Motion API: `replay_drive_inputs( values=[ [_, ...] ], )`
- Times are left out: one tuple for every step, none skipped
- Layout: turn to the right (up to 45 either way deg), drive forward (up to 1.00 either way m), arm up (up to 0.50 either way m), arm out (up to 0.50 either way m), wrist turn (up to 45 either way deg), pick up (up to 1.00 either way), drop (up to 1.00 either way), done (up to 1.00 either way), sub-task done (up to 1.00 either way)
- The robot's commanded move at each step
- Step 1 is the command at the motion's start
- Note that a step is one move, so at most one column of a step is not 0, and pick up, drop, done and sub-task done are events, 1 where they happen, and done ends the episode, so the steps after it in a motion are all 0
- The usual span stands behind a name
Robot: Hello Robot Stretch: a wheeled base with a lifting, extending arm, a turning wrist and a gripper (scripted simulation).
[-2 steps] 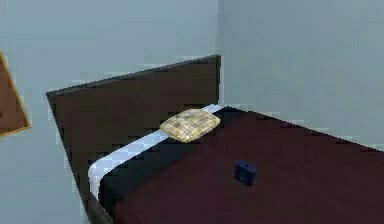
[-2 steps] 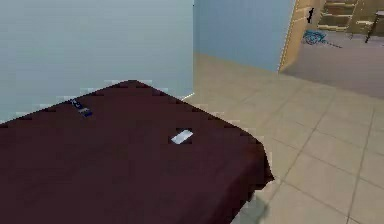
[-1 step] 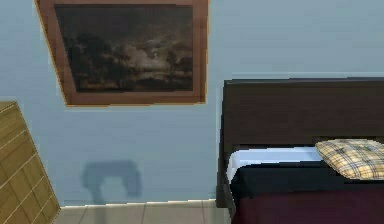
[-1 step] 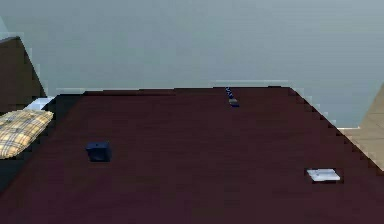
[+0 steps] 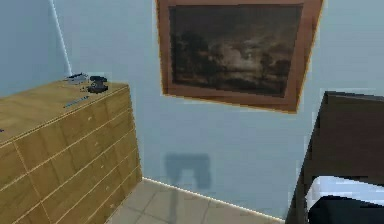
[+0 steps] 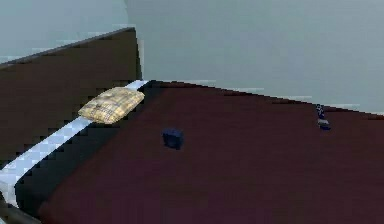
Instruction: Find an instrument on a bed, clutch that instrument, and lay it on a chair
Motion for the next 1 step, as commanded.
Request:
replay_drive_inputs(
  values=[
    [21.0, 0.00, 0.00, 0.00, 0.0, 0.00, 0.00, 0.00, 0.00]
  ],
)
